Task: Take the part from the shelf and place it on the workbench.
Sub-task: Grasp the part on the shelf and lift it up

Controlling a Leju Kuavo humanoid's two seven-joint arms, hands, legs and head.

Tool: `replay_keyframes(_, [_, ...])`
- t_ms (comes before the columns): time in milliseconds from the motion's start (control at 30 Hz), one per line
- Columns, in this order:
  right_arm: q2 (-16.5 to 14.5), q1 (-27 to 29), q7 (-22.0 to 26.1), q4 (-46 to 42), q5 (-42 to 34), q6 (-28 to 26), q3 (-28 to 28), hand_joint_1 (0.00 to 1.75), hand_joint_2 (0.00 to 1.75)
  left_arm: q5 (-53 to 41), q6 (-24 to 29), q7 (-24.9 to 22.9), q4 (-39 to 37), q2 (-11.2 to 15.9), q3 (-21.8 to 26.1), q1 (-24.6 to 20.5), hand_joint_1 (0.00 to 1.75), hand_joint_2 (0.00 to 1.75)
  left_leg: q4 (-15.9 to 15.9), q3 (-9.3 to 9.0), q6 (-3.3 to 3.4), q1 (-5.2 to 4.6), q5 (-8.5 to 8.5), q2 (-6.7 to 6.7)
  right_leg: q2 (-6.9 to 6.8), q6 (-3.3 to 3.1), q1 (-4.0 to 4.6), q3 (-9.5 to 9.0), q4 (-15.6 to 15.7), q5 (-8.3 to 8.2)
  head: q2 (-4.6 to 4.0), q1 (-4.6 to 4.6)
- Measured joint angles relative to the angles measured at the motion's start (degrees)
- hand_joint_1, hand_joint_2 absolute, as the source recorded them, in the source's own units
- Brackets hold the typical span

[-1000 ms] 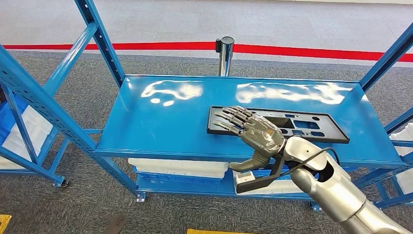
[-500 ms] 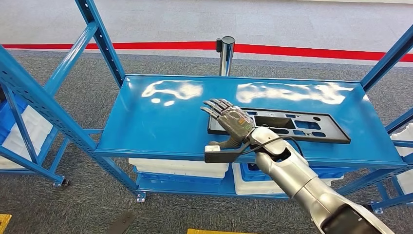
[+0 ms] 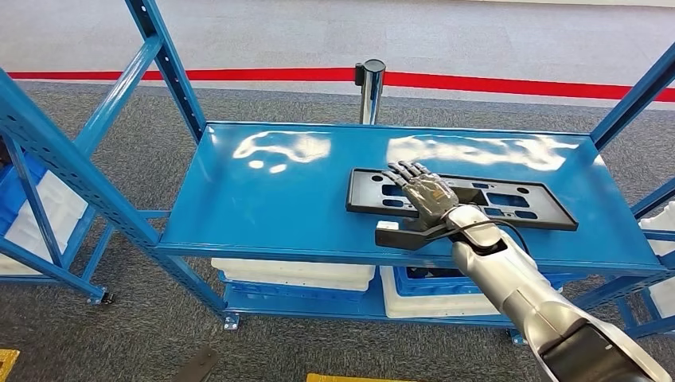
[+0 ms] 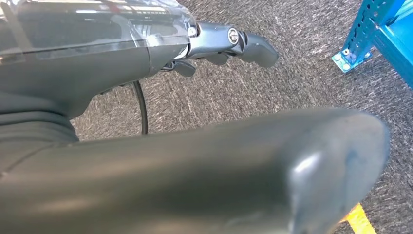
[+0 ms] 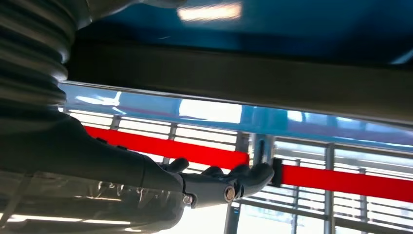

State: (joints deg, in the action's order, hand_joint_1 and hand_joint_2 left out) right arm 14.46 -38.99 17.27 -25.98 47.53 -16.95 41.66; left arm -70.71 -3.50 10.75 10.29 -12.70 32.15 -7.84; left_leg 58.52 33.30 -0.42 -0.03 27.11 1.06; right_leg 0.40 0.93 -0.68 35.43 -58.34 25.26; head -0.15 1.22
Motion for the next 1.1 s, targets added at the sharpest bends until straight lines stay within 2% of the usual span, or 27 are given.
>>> replay_keyframes(500, [7.04,0.42,-0.98,1.62,1.37,-1.10,-4.93,0.00,1.75,0.37,0.04,0.60,0.00,0.22,0.20,0.07,0.00,0.00,0.06,-0.11,0.06,-0.03,0.04,-0.10,0.04,0.08,-0.02,-0.13,0.03,-0.04,0.00,-0.02])
replay_keyframes(900, [9.02,0.65,-1.95,2.52,3.33,-1.69,-7.55,0.00,1.75,0.37,0.07,0.68,0.00,0.40,0.20,0.04,0.00,0.00,0.05,-0.07,0.07,-0.02,0.05,-0.11,0.05,0.08,-0.02,-0.09,0.03,-0.03,0.00,-0.02])
replay_keyframes(1033, [9.00,0.77,-2.06,2.70,3.85,-1.64,-7.82,1.75,1.75,0.35,0.07,0.68,0.00,0.40,0.20,0.04,0.00,0.00,0.05,-0.06,0.07,-0.02,0.05,-0.11,0.04,0.08,-0.02,-0.09,0.03,-0.03,0.00,-0.02])
replay_keyframes(1100, [8.96,0.92,-1.90,2.84,4.14,-1.11,-7.85,1.75,1.75,0.35,0.07,0.67,0.00,0.40,0.20,0.04,0.00,0.00,0.05,-0.04,0.07,-0.02,0.05,-0.11,0.04,0.08,-0.02,-0.09,0.03,-0.03,0.00,-0.02])
